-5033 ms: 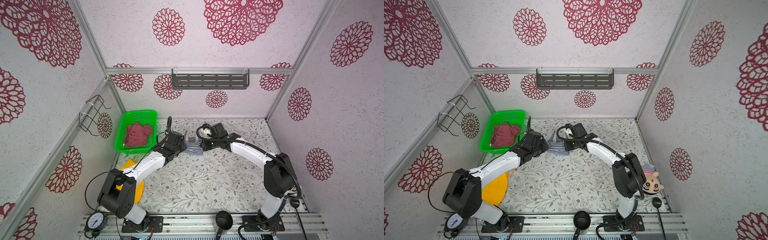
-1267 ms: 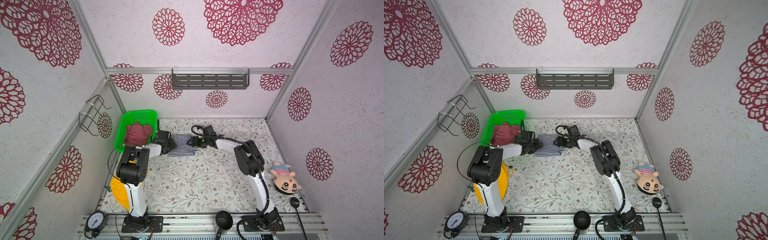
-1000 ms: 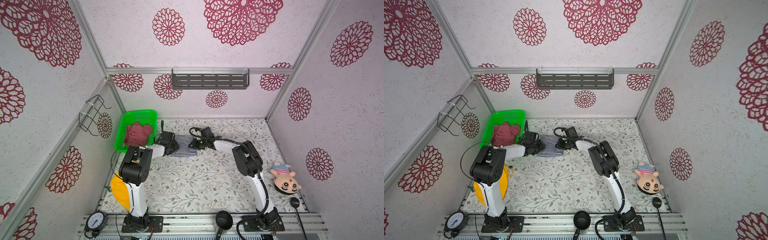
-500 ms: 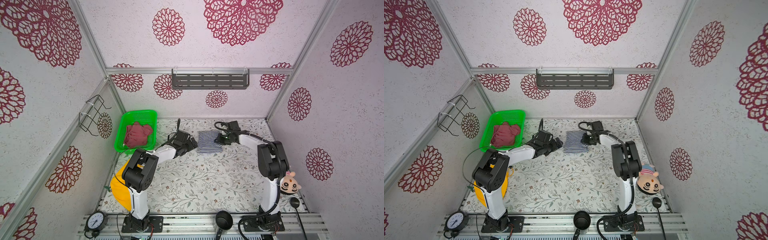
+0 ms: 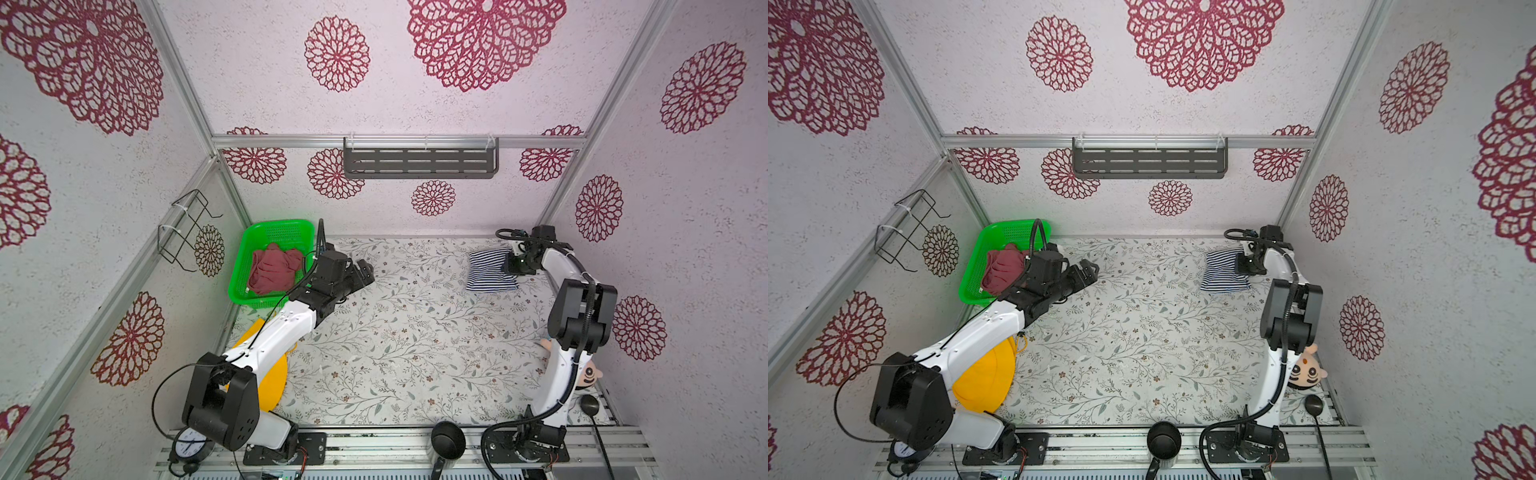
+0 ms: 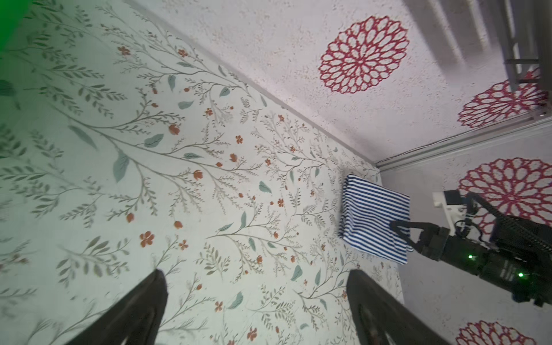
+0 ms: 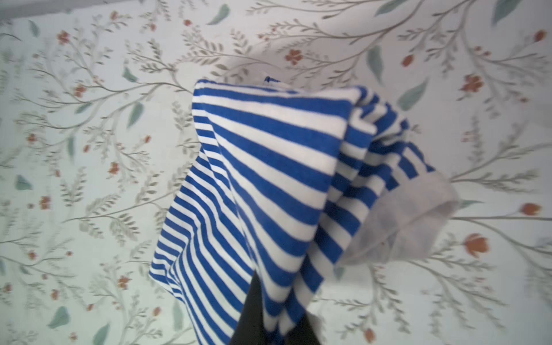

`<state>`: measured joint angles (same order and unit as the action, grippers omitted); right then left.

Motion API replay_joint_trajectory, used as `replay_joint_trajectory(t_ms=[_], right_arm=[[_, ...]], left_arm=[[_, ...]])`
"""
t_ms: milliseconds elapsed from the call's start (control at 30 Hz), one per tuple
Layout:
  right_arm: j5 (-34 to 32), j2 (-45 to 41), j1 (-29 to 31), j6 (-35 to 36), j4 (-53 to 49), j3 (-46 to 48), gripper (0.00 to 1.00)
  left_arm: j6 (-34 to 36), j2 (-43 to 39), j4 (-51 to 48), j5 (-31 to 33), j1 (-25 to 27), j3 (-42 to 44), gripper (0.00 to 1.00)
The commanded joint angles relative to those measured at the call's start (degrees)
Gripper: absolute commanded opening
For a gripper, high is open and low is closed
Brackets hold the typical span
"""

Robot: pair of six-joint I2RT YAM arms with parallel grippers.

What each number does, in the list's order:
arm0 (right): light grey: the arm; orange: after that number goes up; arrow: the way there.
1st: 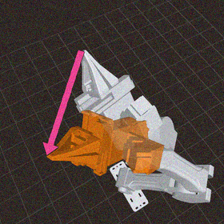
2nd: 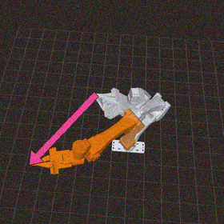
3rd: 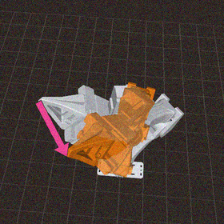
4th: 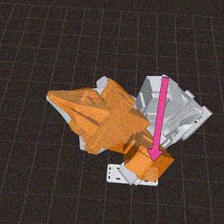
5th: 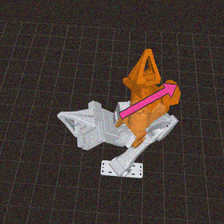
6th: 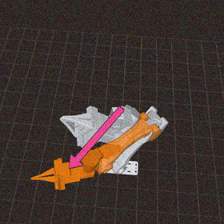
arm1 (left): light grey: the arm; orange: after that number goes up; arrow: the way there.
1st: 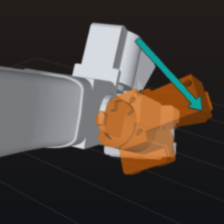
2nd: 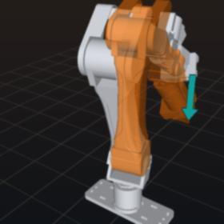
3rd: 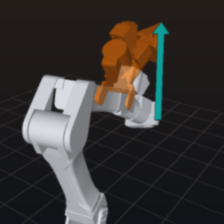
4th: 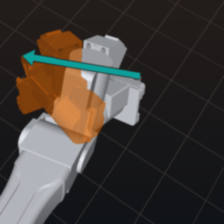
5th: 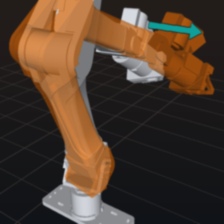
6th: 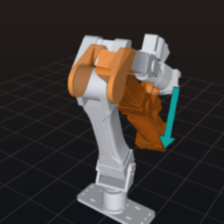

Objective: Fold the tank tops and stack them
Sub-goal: 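Carry the striped top to the far corner with right gripper while left moves to basket, then grasp the pink top in the basket with left gripper while right withdraws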

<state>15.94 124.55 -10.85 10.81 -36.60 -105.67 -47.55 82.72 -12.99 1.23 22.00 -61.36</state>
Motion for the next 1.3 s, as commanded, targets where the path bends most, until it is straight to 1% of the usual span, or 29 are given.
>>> replay_joint_trajectory(t_ms=[0,167,267,300,333,367,400,433,533,567,700,800,867,933,1000,1067,1100,1167,1200,1233,1267], right_arm=[[-4.3,3.4,-2.4,7.5,-8.1,-6.6,0.09],[-3.0,10.4,-6.0,9.9,-11.6,-17.3,0.09],[-4.1,14.7,-6.5,11.6,-13.9,-24.5,0.09],[-4.4,15.6,-6.5,11.8,-14.4,-25.8,0.10],[-4.8,16.1,-6.5,11.6,-14.3,-26.5,0.18],[-5.1,16.2,-6.5,11.1,-13.6,-26.6,0.41],[-5.2,16.1,-6.5,10.4,-13.2,-26.4,0.57],[-4.7,16.0,-6.5,9.5,-12.9,-26.5,0.69],[-3.1,13.6,-6.5,6.4,-10.8,-24.7,0.94],[-3.3,12.0,-6.4,5.4,-9.1,-23.0,0.99],[-3.7,0.7,-4.7,0.9,2.2,-8.7,0.99],[-7.4,-7.3,-1.7,-0.9,8.8,1.6,0.99],[-10.1,-11.9,0.5,-4.9,12.6,8.5,0.99],[-12.6,-15.1,3.6,-7.5,14.2,14.1,0.99],[-15.3,-18.0,7.7,-8.7,15.0,19.4,0.99],[-17.1,-21.5,11.4,-10.7,16.3,24.8,0.99],[-17.0,-23.7,13.0,-12.2,17.4,27.8,0.98],[-14.8,-27.7,15.5,-14.6,19.5,33.3,0.96],[-12.8,-29.9,16.5,-16.2,20.8,36.1,0.95],[-10.1,-32.0,17.5,-17.6,21.9,38.7,0.93],[-8.5,-33.7,18.6,-18.3,22.4,40.7,0.93]], left_arm=[[4.3,-4.1,-7.8,1.9,-3.5,-0.1,0.97],[6.5,-8.9,-12.8,1.8,-9.7,-0.3,0.97],[6.8,-10.9,-14.2,2.2,-11.6,-0.2,0.97],[6.9,-11.2,-14.7,2.5,-11.9,-0.2,0.97],[7.1,-11.5,-15.2,2.8,-12.2,-0.4,0.97],[7.3,-11.6,-15.7,3.0,-12.6,-0.7,0.97],[7.8,-11.5,-16.3,3.1,-13.0,-1.1,0.97],[8.5,-11.4,-17.5,3.4,-13.6,-2.0,0.97],[11.8,-10.5,-21.6,5.5,-15.9,-6.1,0.97],[12.8,-10.1,-22.7,6.4,-16.7,-7.5,0.97],[16.8,-7.7,-25.0,9.9,-21.6,-11.4,0.97],[18.9,-4.1,-25.5,11.4,-25.7,-13.6,0.97],[19.9,-1.1,-25.2,13.5,-28.0,-15.3,0.97],[20.4,2.1,-22.1,14.9,-30.2,-15.9,0.97],[20.7,5.9,-18.3,13.8,-32.4,-17.4,0.97],[21.3,11.6,-18.3,12.3,-34.0,-22.0,0.99],[22.0,15.2,-19.3,12.2,-34.4,-25.0,0.96],[23.4,21.9,-20.7,12.2,-35.1,-31.3,0.83],[24.2,25.7,-21.4,12.7,-35.4,-34.6,0.79],[24.8,29.0,-22.6,13.3,-35.8,-38.1,0.75],[25.3,33.6,-23.6,13.0,-36.1,-41.1,0.75]])
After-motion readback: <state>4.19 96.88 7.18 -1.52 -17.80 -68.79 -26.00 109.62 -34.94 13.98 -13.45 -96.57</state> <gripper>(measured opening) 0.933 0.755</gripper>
